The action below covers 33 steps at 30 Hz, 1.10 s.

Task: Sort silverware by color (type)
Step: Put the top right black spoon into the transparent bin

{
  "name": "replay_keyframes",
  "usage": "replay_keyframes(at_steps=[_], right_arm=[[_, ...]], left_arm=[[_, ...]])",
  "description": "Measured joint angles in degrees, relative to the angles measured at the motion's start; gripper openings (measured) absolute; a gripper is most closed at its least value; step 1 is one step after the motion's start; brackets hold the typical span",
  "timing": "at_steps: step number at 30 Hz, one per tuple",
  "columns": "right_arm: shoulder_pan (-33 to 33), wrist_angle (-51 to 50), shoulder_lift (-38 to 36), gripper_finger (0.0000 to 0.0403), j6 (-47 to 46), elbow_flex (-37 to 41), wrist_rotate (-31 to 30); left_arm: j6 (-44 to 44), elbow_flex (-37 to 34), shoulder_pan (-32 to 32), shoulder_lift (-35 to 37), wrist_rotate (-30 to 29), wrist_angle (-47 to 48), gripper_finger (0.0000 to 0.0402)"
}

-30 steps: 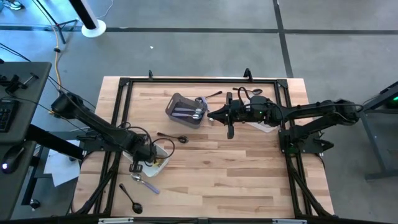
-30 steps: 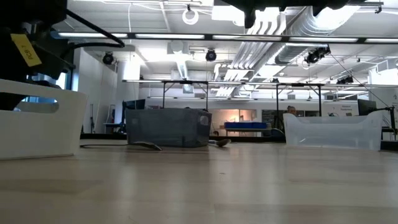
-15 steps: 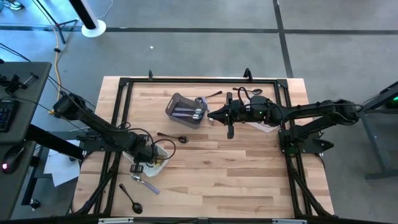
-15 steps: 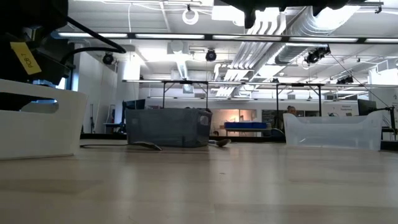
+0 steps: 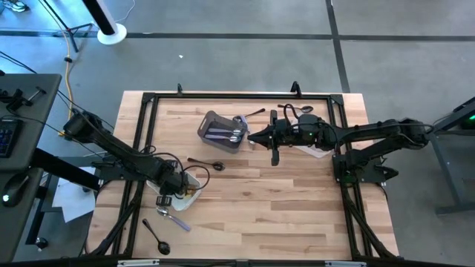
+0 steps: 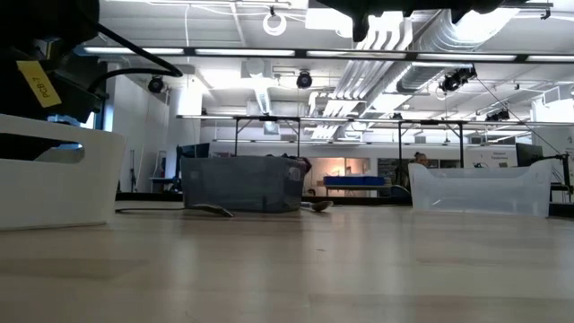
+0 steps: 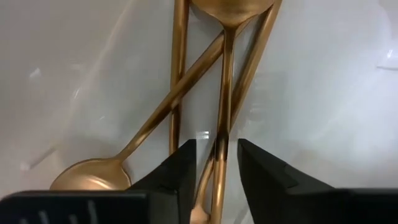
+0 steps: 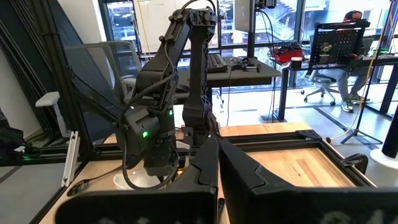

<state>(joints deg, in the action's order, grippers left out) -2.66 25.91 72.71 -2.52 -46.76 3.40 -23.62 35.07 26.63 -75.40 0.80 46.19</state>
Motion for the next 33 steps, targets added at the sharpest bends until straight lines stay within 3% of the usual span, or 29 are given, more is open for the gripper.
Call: replay_keyframes(at_steps=[9,18,26,33], right_arm=[[0.0,-0.2,0.0,0.0,0.0,0.0,0.0],[0.0,-1.0,0.0,0.0,0.0,0.0,0.0],[0.0,-1.4,0.0,0.0,0.0,0.0,0.0],[0.0,-1.3,0.0,0.0,0.0,0.0,0.0]], left_arm=[[-0.3,0.0,0.0,1.4,0.2,-0.6,0.0165],[-0.3,4.7,0.0,1.4,1.6,3.2,0.0177],[5.1,18.3,0.0,1.8,0.7,7.9,0.0177],[16.2,34.8,-3.3,2.3,-13.7,6.7,0.0177]])
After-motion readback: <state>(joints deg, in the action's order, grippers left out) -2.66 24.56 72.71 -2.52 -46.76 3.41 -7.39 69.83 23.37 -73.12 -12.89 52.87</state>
